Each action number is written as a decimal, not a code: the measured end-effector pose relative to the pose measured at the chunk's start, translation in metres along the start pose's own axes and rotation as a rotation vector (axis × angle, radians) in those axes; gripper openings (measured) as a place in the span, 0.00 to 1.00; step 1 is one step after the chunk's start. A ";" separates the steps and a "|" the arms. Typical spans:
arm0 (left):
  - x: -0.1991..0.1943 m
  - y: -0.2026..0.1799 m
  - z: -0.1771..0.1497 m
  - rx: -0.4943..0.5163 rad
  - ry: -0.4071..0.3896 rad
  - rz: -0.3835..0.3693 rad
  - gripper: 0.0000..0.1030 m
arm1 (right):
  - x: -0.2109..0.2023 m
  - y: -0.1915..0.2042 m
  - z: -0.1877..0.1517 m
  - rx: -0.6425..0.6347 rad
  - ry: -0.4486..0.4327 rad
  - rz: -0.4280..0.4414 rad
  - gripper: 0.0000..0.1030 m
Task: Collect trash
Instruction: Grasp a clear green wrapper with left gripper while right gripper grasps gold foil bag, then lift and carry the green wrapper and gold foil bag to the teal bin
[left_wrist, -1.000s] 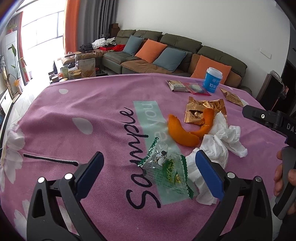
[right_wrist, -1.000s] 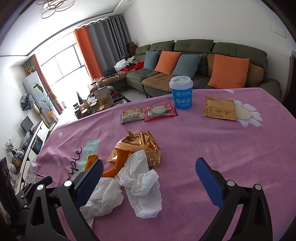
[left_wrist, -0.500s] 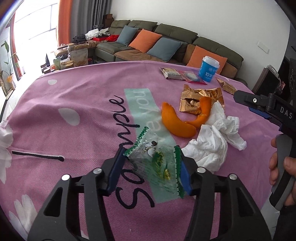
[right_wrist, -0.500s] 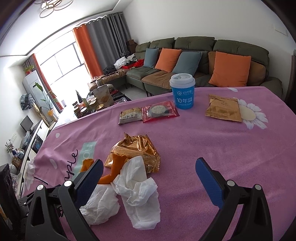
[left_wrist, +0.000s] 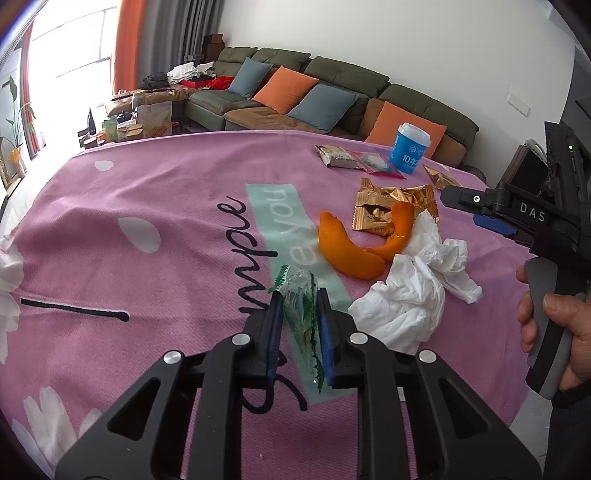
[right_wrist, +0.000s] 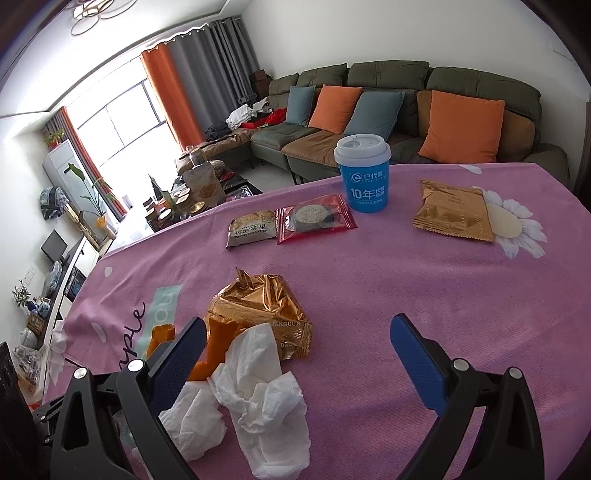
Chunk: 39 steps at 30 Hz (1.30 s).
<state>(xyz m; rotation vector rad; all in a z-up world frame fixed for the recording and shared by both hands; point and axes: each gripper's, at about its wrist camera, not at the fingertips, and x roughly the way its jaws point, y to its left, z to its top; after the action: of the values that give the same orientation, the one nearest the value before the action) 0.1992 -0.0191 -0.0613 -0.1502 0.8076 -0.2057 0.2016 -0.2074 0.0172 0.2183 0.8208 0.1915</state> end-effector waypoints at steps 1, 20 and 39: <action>0.000 0.000 0.000 -0.001 -0.004 -0.002 0.16 | 0.002 -0.001 0.002 -0.001 0.002 0.008 0.92; -0.005 0.001 -0.001 -0.015 -0.030 0.000 0.16 | 0.049 -0.002 0.019 -0.041 0.124 0.021 0.26; -0.020 0.002 0.000 0.001 -0.075 0.014 0.16 | 0.010 0.002 0.033 -0.069 -0.025 -0.037 0.01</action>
<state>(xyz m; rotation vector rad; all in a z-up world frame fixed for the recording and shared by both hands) 0.1855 -0.0126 -0.0476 -0.1500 0.7336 -0.1864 0.2327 -0.2065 0.0321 0.1399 0.7913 0.1820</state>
